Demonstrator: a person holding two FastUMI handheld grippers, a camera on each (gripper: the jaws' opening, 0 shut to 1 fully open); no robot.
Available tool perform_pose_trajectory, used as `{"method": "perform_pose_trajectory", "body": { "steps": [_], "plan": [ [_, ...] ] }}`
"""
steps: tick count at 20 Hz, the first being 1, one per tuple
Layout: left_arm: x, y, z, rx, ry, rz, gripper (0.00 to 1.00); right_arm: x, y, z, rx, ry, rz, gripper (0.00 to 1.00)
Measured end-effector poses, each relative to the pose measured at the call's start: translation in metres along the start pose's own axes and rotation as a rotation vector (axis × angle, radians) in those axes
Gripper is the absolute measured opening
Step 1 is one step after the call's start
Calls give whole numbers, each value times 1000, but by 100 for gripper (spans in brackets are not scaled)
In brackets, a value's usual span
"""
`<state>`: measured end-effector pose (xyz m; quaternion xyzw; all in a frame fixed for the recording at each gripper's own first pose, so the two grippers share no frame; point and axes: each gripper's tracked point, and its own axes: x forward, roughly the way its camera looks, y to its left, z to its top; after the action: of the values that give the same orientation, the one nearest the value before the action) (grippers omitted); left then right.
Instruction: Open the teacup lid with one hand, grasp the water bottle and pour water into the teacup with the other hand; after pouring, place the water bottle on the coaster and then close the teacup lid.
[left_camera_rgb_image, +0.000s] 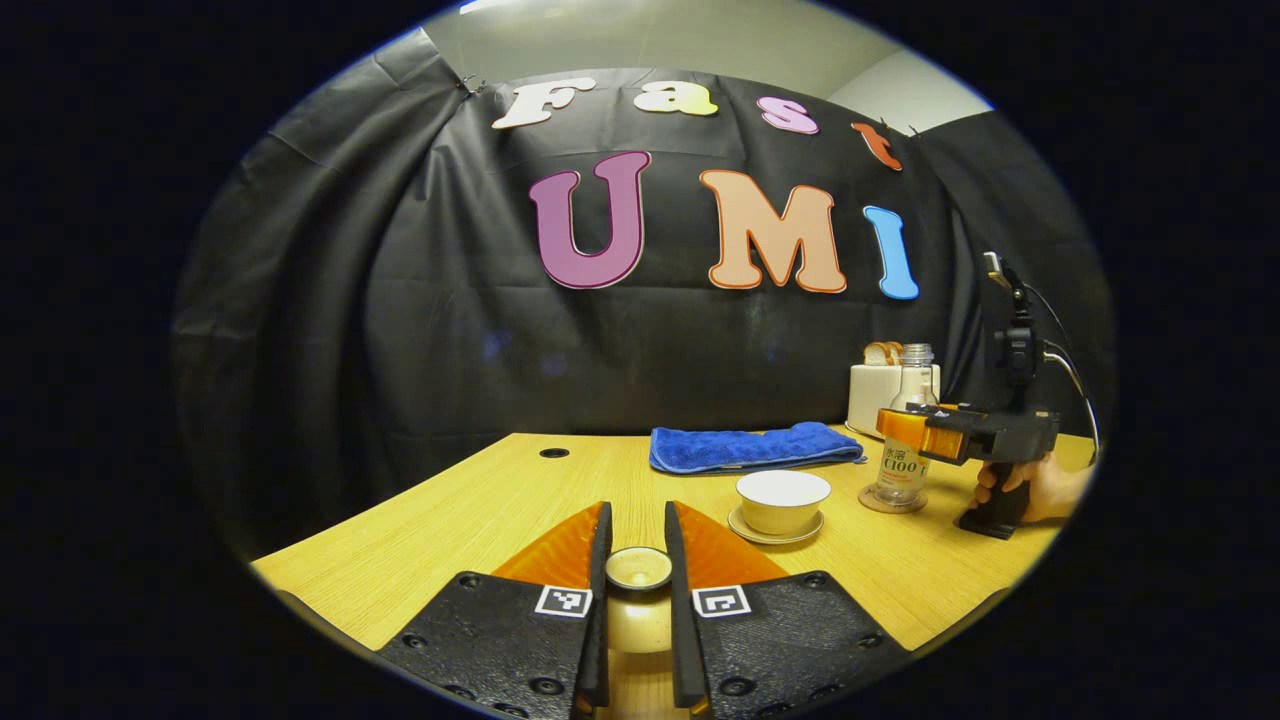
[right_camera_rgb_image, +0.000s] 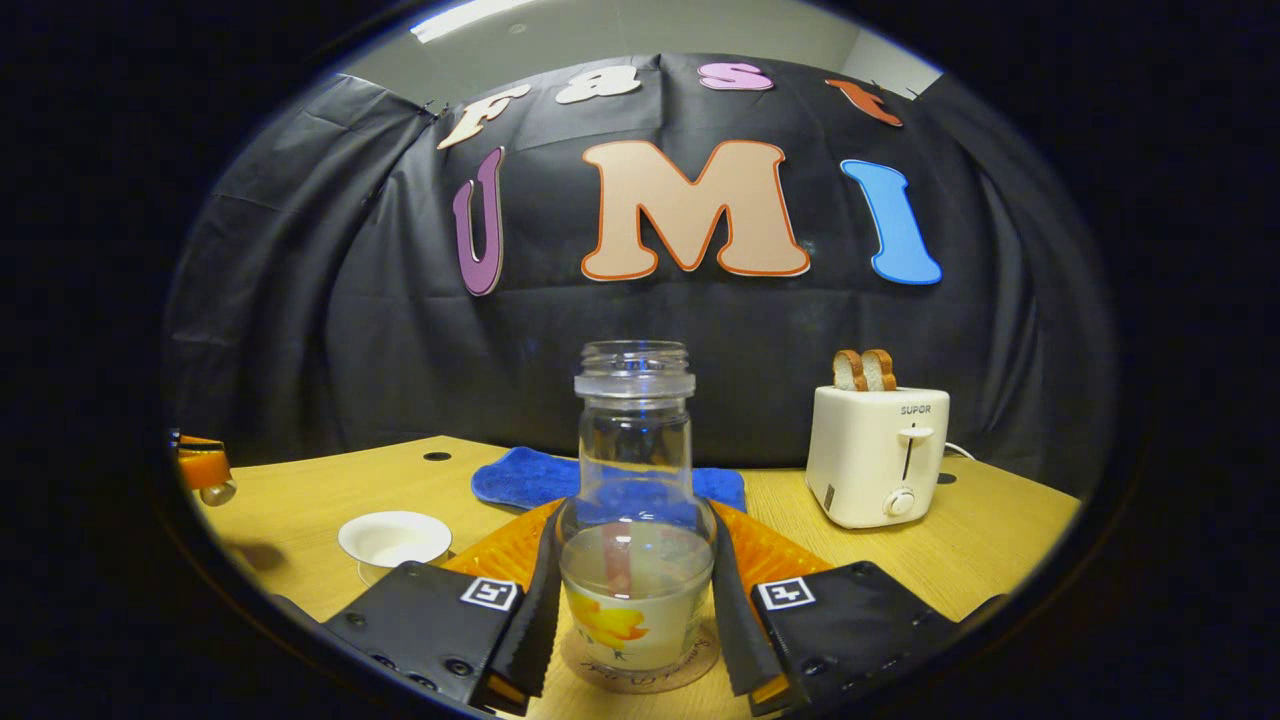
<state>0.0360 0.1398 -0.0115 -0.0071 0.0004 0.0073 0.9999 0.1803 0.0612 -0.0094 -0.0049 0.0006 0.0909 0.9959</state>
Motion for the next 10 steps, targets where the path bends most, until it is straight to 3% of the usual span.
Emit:
{"method": "perform_pose_trajectory", "body": {
  "steps": [6,10],
  "plan": [
    [0,1,0,0,0,11,22,0,-3,-4,16,20,-18,77],
    [0,2,0,1,-1,14,22,2,-7,-7,16,23,-40,77]
  ]
}}
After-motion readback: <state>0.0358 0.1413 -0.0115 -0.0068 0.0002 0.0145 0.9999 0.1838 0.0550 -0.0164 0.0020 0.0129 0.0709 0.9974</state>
